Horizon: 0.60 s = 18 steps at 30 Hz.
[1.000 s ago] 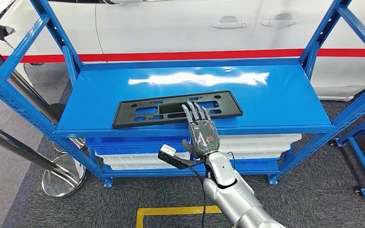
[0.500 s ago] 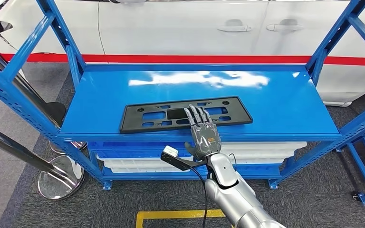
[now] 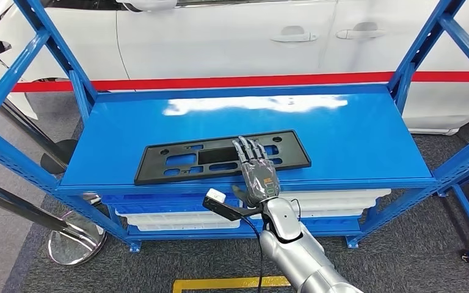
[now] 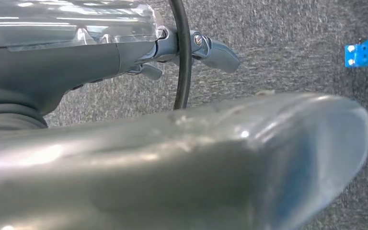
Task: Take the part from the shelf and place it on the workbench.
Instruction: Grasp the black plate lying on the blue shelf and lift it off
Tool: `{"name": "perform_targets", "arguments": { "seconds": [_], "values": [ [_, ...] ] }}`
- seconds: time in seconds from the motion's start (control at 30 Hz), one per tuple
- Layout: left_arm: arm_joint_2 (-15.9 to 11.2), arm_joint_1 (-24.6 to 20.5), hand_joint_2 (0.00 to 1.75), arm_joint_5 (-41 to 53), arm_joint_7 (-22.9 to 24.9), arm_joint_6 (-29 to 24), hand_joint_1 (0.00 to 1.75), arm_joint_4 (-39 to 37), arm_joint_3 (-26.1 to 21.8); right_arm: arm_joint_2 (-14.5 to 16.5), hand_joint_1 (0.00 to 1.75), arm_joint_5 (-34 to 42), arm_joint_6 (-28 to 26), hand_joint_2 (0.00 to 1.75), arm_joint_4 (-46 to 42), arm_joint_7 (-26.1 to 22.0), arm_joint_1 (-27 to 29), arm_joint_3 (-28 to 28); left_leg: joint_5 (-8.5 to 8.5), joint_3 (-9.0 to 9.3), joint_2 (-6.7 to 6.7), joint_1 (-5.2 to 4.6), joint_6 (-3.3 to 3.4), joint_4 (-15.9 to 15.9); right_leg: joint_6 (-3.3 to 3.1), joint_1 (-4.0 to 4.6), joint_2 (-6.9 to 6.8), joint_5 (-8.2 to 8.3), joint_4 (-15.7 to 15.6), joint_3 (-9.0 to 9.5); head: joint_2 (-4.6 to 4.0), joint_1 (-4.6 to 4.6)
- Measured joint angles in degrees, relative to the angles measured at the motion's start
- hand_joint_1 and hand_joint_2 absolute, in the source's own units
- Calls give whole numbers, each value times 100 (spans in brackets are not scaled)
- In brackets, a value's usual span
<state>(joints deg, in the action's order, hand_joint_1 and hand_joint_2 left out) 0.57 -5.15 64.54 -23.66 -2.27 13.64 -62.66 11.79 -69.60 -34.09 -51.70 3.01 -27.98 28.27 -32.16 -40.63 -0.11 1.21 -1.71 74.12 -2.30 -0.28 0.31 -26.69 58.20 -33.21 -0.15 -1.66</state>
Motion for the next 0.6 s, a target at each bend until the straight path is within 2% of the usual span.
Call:
{"name": "perform_targets", "arguments": {
  "seconds": [0.03, 0.07, 0.1, 0.13, 0.2, 0.27, 0.33, 0.37, 0.43, 0.47, 0.5, 0.53, 0.57, 0.6],
  "values": [
    [1, 4, 0, 5, 0, 0, 0, 0, 0, 14, 0, 2, 1, 175, 13, -4, 2, 1, 240, 65, 0, -3, 22, -258, 3, 9, 6, -36, 2, 52, 0, 0],
    [1, 6, 0, 9, -1, 0, 0, 0, 0, 34, 0, 4, 1, 175, 22, -8, 0, 1, 514, 204, 0, -9, 55, -663, 10, 16, 10, -76, 3, 106, 0, 0],
    [-1, 4, 0, 9, -1, -1, 0, -1, 0, 56, 0, 7, 1, 175, 31, -10, -6, 2, 704, 354, 0, -30, 90, -1031, 24, 29, 13, -113, 5, 149, 0, 1],
    [-1, 0, 0, 9, -2, -1, 0, -1, 0, 76, 0, 11, 2, 175, 37, -12, -13, 2, 807, 476, 1, -50, 125, -1324, 45, 39, 18, -141, 10, 170, 0, 1],
    [0, -4, 0, 6, -3, -2, 0, -2, 0, 101, 0, 15, 1, 175, 49, -17, -21, 2, 785, 563, -1, -89, 174, -1513, 97, 47, 18, -167, 5, 170, 0, 1],
    [5, 3, 0, 4, -4, -3, 0, -1, 0, 127, 0, 16, -2, 175, 60, -27, -29, 2, 781, 597, 0, -69, 216, -1581, 156, 48, 11, -196, -3, 182, 0, 0],
    [13, 4, 0, 5, -7, -3, 0, -2, 0, 152, 0, 16, -6, 175, 69, -45, -55, 3, 781, 665, 5, -31, 271, -1654, 223, 47, 4, -341, 228, 95, 0, 2],
    [18, 1, 0, 7, -7, -3, 0, -2, 0, 160, 0, 16, -12, 175, 79, -53, -64, 4, 774, 694, 8, -21, 297, -1675, 250, 35, 1, -478, 525, -58, 0, 2],
    [25, -2, 0, 10, -8, -3, 0, -2, 0, 163, 0, 15, -28, 175, 120, -61, -65, 6, 742, 717, 7, -21, 328, -1676, 292, 10, -1, -743, 1295, -526, 0, 1],
    [27, 4, 0, 11, -8, -3, 0, -2, 0, 163, 0, 14, -38, 175, 146, -62, -55, 6, 721, 731, 5, -21, 330, -1671, 307, -3, -2, -765, 1545, -711, 0, 1],
    [30, 11, 0, 12, -8, -3, 0, -2, 0, 163, 0, 13, -45, 175, 172, -62, -50, 6, 697, 753, 1, -22, 326, -1664, 315, -14, -3, -668, 1586, -797, 0, 2],
    [33, 16, 0, 13, -8, -3, 0, -2, 0, 164, 0, 10, -51, 175, 194, -63, -49, 6, 666, 786, -4, -21, 316, -1654, 316, -25, -5, -456, 1386, -757, 0, 2],
    [38, 18, 0, 13, -8, -3, 0, -2, 0, 166, 0, 7, -56, 175, 210, -63, -53, 6, 630, 828, -9, -21, 302, -1643, 308, -34, -8, -187, 1017, -621, 0, 2],
    [43, 17, 0, 14, -8, -4, 0, -2, 0, 168, 0, 4, -62, 175, 224, -64, -59, 7, 591, 865, -14, -28, 280, -1632, 291, -32, -12, 9, 638, -457, 0, 2]
  ]
}}
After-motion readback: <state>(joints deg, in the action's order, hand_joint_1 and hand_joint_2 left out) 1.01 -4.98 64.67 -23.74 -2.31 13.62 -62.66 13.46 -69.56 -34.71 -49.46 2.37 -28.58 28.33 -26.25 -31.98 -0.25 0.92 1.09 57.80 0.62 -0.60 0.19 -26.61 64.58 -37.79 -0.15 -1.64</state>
